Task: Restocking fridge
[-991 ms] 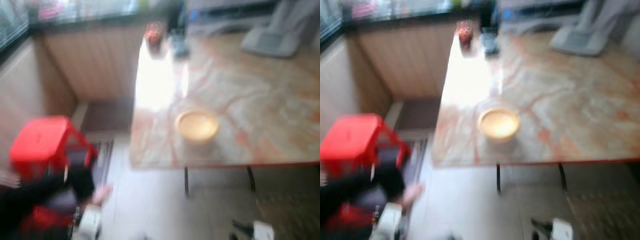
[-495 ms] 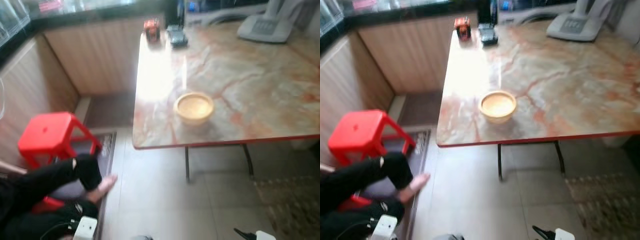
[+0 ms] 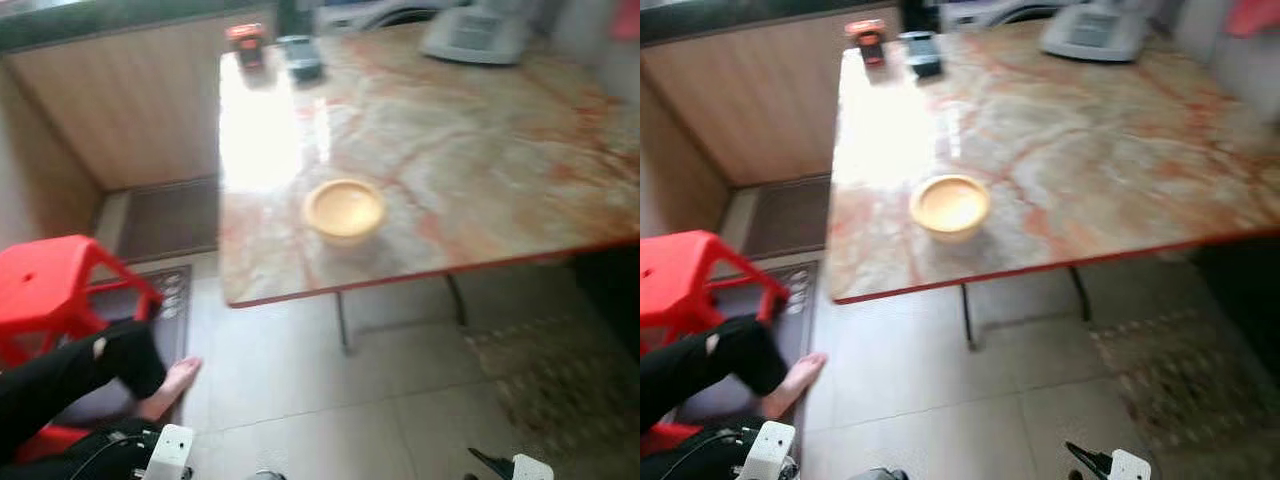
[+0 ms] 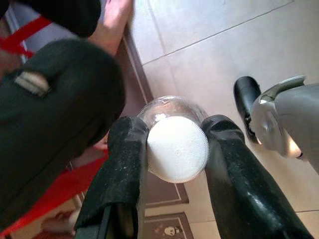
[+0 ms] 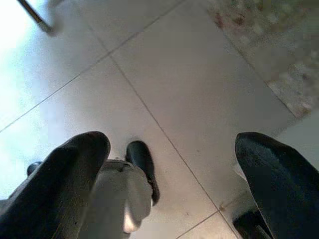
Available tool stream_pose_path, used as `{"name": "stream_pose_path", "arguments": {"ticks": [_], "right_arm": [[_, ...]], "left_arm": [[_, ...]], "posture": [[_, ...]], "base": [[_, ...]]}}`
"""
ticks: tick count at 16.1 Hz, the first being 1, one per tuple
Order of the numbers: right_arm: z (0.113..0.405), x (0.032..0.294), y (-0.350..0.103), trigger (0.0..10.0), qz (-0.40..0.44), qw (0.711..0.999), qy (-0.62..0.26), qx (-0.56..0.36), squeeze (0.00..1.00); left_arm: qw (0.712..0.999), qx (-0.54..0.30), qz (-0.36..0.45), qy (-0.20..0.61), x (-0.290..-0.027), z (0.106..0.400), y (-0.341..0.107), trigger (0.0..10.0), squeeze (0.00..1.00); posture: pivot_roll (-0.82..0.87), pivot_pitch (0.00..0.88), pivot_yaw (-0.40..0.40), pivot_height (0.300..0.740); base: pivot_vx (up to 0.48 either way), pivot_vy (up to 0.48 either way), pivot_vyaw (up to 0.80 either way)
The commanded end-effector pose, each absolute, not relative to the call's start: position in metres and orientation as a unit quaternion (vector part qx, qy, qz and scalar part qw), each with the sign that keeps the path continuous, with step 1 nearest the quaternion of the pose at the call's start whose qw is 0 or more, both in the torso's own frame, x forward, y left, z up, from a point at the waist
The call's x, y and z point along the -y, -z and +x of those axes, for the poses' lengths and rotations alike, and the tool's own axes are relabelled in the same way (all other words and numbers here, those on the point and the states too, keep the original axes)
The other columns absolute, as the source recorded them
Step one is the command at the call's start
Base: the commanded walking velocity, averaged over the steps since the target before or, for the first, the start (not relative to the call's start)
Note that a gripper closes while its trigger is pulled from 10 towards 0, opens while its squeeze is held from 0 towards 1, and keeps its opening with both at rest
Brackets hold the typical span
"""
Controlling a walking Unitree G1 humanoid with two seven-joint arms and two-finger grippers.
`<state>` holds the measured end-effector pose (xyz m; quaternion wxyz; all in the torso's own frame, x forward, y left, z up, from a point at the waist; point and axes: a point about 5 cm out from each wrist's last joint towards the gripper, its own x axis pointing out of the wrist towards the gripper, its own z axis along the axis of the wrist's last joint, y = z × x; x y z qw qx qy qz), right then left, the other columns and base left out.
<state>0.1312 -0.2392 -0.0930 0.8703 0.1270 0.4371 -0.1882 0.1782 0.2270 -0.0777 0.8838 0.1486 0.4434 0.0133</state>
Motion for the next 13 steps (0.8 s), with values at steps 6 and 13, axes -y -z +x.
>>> {"name": "stream_pose_path", "arguments": {"ticks": [6,13], "right_arm": [[0.1246,0.2379,0.0961,10.0,0.12,0.863,0.179,-0.458,0.0],[0.125,0.2379,0.096,10.0,0.117,0.863,0.172,-0.46,0.0]], "left_arm": [[0.877,-0.455,0.155,-0.012,-0.2303,0.172,0.0801,10.0,0.0],[0.876,-0.46,0.147,-0.019,-0.2311,0.1708,0.0807,10.0,0.0]], "posture": [[0.12,0.138,0.075,0.74],[0.12,0.139,0.074,0.74]], "base": [[0.0,0.0,-0.73],[0.0,0.098,-0.72]]}}
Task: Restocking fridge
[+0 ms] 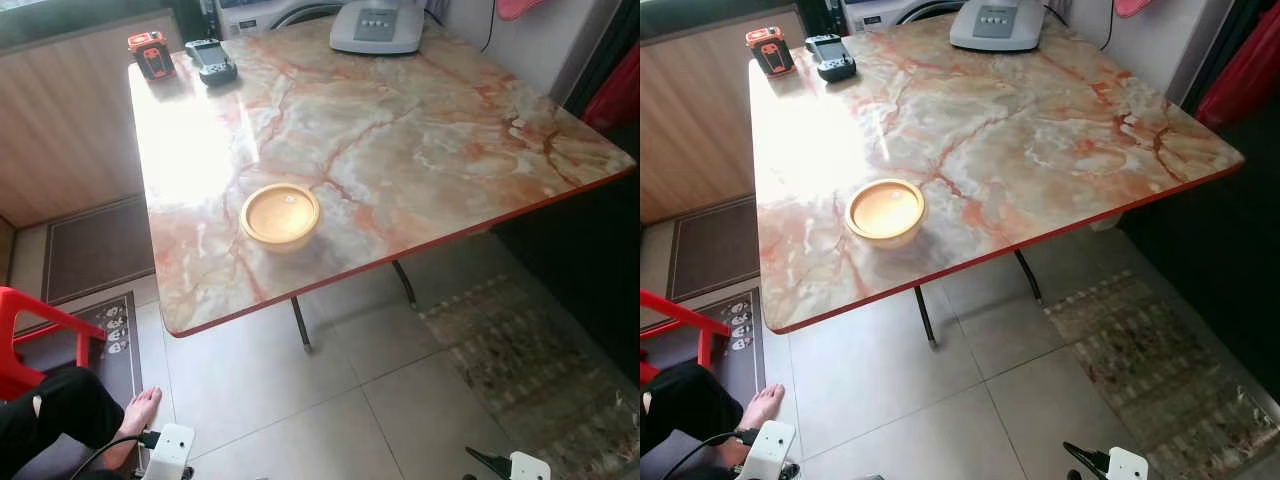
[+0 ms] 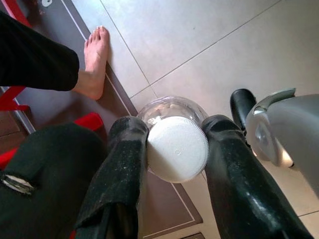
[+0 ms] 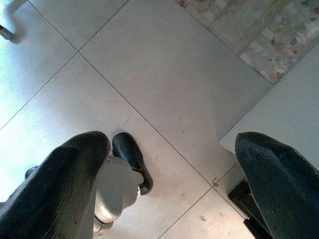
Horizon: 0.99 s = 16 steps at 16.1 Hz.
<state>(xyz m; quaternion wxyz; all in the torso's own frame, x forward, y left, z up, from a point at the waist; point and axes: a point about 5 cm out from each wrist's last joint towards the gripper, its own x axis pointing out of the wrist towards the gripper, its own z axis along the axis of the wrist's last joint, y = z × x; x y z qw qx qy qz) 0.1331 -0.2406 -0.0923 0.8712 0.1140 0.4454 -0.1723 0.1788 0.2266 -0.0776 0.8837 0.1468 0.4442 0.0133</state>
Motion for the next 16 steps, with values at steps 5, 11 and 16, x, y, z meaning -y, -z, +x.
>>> {"name": "stream_pose_path", "arguments": {"ticks": [5,11,16], "right_arm": [[0.1255,0.2385,0.0957,10.0,0.113,0.864,0.167,-0.461,0.0],[0.1257,0.2391,0.0955,10.0,0.112,0.865,0.165,-0.46,0.0],[0.1256,0.2393,0.0954,10.0,0.112,0.866,0.164,-0.46,0.0]], "left_arm": [[0.875,-0.462,0.145,-0.018,-0.2305,0.1708,0.081,10.0,0.0],[0.874,-0.464,0.146,-0.01,-0.2296,0.1712,0.081,10.0,0.0],[0.876,-0.459,0.146,-0.002,-0.2289,0.172,0.0805,10.0,0.0]], "posture": [[0.13,0.142,0.072,0.74],[0.12,0.146,0.07,0.74],[0.12,0.152,0.068,0.74]], "base": [[0.0,0.0,-0.72],[0.0,0.104,-0.72],[0.0,0.0,-0.7]]}}
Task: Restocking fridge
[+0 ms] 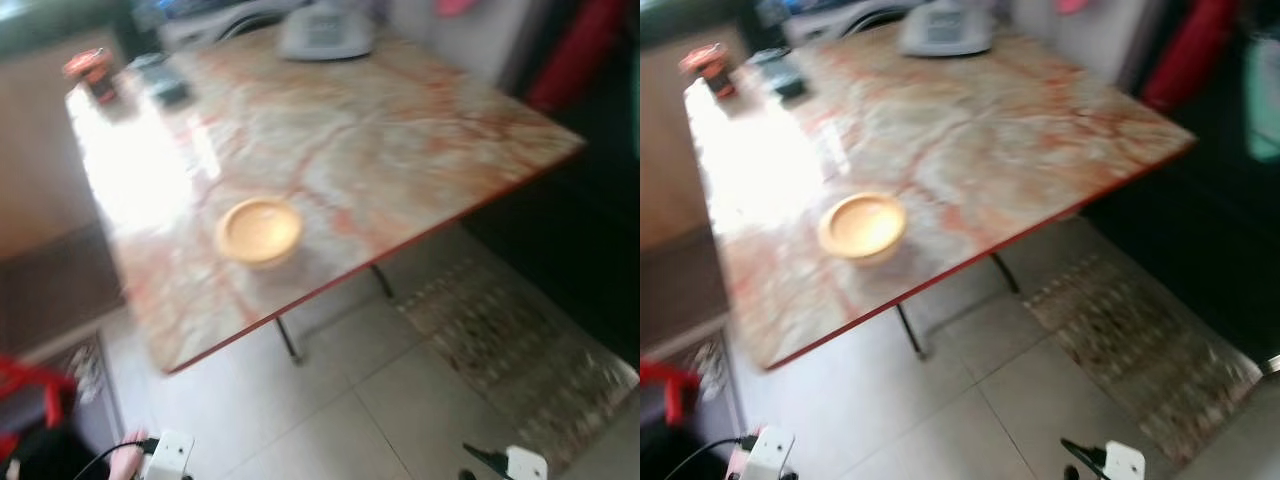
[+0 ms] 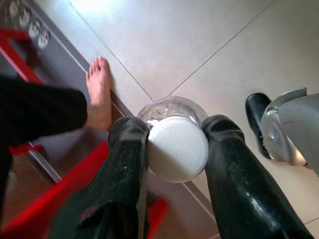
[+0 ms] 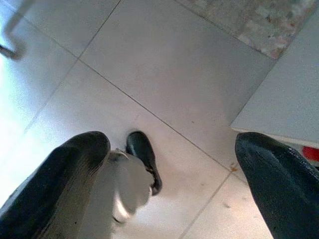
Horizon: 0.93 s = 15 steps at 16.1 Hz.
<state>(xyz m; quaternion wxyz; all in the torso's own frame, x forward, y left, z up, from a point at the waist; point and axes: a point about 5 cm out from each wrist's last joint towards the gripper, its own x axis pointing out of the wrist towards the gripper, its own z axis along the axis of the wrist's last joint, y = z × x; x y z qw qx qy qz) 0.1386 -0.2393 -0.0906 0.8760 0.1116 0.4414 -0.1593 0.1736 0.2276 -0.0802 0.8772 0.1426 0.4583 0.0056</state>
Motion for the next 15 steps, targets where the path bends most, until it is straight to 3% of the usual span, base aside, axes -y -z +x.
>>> {"name": "stream_pose_path", "arguments": {"ticks": [1,15], "right_arm": [[0.1255,0.2395,0.0953,10.0,0.111,0.866,0.163,-0.46,0.0],[0.1233,0.2433,0.0951,10.0,0.095,0.865,0.154,-0.468,0.0]], "left_arm": [[0.877,-0.458,0.145,-0.003,-0.2289,0.1719,0.0805,10.0,0.0],[0.876,-0.462,0.134,0.0,-0.226,0.1696,0.0823,10.0,0.0]], "posture": [[0.13,0.154,0.068,0.74],[0.13,0.17,0.053,0.74]], "base": [[0.0,0.0,-0.7],[0.0,0.021,-0.7]]}}
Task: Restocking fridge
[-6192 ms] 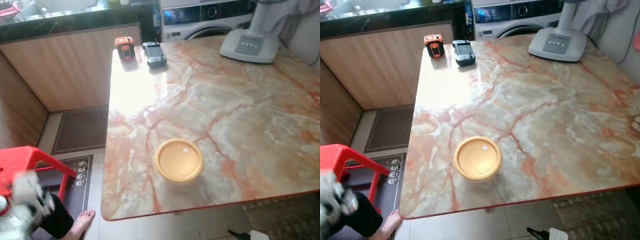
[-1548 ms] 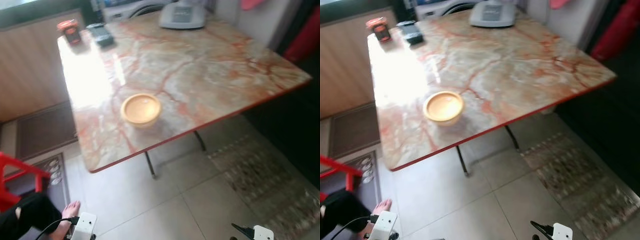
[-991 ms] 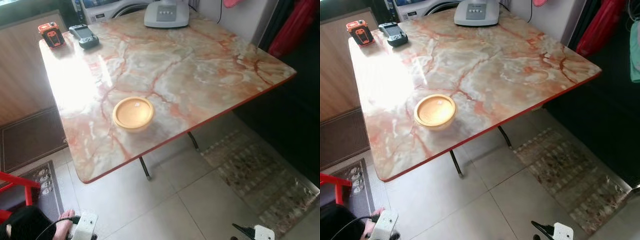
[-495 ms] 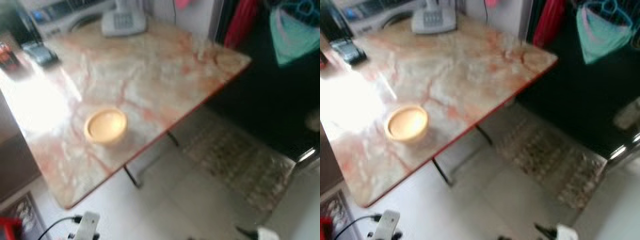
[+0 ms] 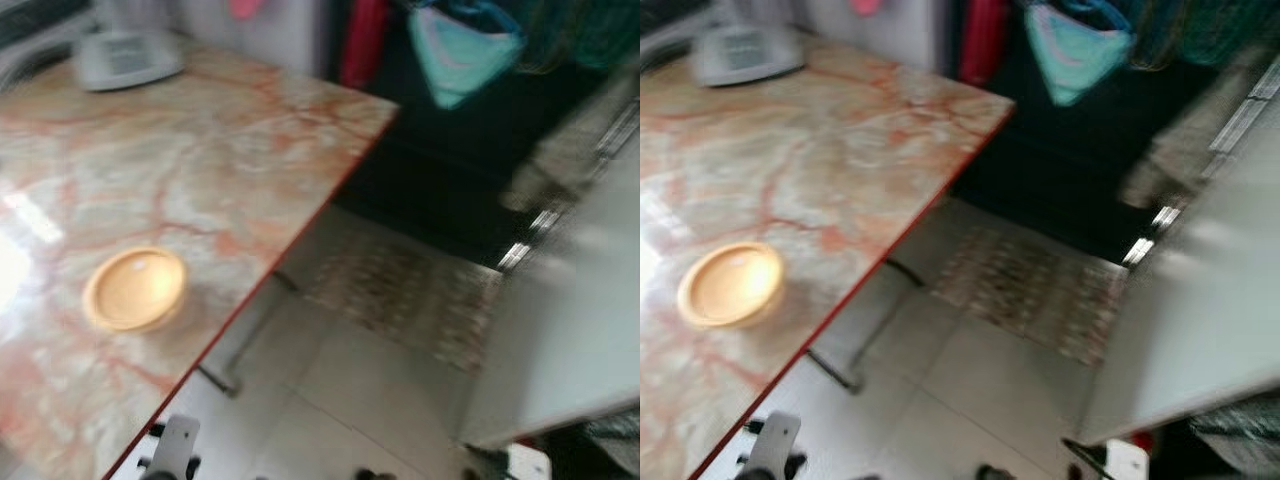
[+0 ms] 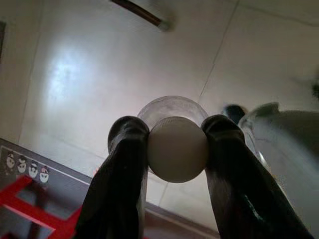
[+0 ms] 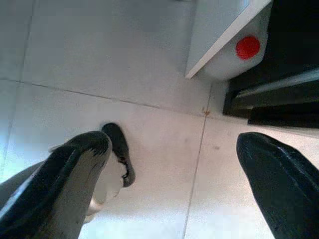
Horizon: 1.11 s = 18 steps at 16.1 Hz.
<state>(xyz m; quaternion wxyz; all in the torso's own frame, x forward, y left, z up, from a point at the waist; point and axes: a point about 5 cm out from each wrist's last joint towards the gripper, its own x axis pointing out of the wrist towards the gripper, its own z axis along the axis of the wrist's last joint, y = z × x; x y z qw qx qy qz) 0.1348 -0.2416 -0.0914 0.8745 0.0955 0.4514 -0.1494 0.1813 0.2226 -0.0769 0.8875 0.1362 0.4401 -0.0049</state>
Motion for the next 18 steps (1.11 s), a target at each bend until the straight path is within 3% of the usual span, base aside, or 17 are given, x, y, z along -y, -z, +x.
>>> {"name": "stream_pose_path", "arguments": {"ticks": [1,7,12,18], "right_arm": [[0.1234,0.2433,0.0951,10.0,0.094,0.865,0.154,-0.467,0.0],[0.1241,0.2429,0.0946,10.0,0.098,0.868,0.16,-0.46,0.0],[0.1241,0.2431,0.0946,10.0,0.099,0.867,0.16,-0.46,0.0],[0.1236,0.2435,0.0949,10.0,0.092,0.866,0.154,-0.467,0.0]], "left_arm": [[0.876,-0.463,0.135,0.0,-0.2263,0.1695,0.0823,10.0,0.0],[0.874,-0.465,0.14,0.012,-0.2264,0.17,0.082,10.0,0.0],[0.874,-0.465,0.142,0.015,-0.2262,0.1704,0.0819,10.0,0.0],[0.87,-0.473,0.143,0.008,-0.2269,0.1691,0.0828,10.0,0.0]], "posture": [[0.13,0.172,0.055,0.74],[0.13,0.177,0.057,0.74],[0.13,0.178,0.057,0.74],[0.13,0.182,0.053,0.74]], "base": [[0.0,0.0,-0.57],[0.0,0.0,0.0],[0.0,-0.317,0.0],[0.0,-0.089,-0.59]]}}
